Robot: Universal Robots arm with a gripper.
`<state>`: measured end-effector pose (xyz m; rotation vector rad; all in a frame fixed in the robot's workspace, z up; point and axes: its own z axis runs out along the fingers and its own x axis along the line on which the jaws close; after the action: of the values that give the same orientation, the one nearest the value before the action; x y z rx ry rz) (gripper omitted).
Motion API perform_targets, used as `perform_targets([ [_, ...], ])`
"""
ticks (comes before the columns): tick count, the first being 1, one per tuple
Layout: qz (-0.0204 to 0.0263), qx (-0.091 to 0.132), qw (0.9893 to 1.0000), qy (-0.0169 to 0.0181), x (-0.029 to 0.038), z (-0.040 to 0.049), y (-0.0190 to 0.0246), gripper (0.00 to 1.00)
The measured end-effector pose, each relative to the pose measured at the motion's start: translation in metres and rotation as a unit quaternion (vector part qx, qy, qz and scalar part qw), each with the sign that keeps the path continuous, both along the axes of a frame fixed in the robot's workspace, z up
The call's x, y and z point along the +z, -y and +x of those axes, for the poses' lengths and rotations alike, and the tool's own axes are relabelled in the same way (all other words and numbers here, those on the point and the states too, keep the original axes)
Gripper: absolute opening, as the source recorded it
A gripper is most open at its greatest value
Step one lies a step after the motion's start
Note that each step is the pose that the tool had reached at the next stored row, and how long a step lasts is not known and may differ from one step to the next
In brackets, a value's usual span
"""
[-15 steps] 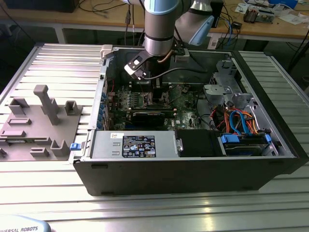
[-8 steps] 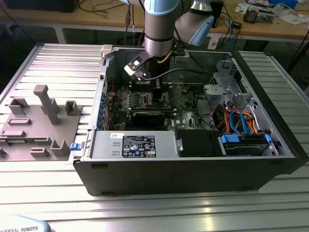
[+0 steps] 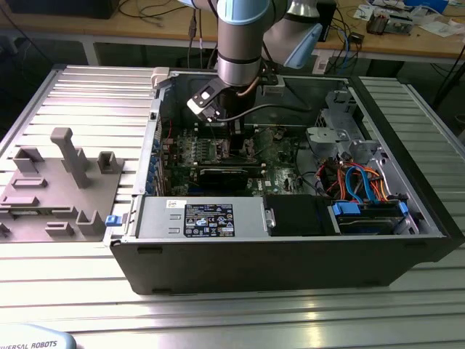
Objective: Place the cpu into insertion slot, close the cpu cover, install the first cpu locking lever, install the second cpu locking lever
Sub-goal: 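Place the cpu into insertion slot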
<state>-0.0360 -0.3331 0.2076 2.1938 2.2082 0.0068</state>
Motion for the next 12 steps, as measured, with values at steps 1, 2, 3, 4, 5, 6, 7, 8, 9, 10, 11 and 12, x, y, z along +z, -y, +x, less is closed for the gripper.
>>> perform_targets([
  [1,0.0,0.0,1.0,0.0,-0.0005,0.0,0.0,0.54],
  [2,0.0,0.0,1.0,0.0,-0.0011,0.0,0.0,0.54],
  [3,0.0,0.0,1.0,0.0,-0.0017,0.0,0.0,0.54],
  [4,0.0,0.0,1.0,0.0,-0.002,0.0,0.0,0.54],
  [5,-0.0001,0.0,1.0,0.0,-0.0022,0.0,-0.0001,0.54],
  [6,-0.0005,0.001,1.0,0.0,-0.0024,0.0,-0.0002,0.54],
  [7,-0.0009,0.002,1.0,0.0,-0.0025,0.0,-0.0002,0.54],
  [8,-0.0011,0.002,1.0,0.0,-0.0027,0.0,-0.0002,0.54],
  [9,-0.0011,0.002,1.0,0.0,-0.003,0.0,-0.0002,0.54],
  [10,-0.0011,0.002,1.0,0.0001,-0.0033,0.0,-0.0002,0.54],
  [11,-0.0011,0.002,1.0,0.0,-0.0037,0.0,-0.0002,0.54],
  [12,-0.0011,0.002,1.0,0.0,-0.0043,0.0,-0.0002,0.54],
])
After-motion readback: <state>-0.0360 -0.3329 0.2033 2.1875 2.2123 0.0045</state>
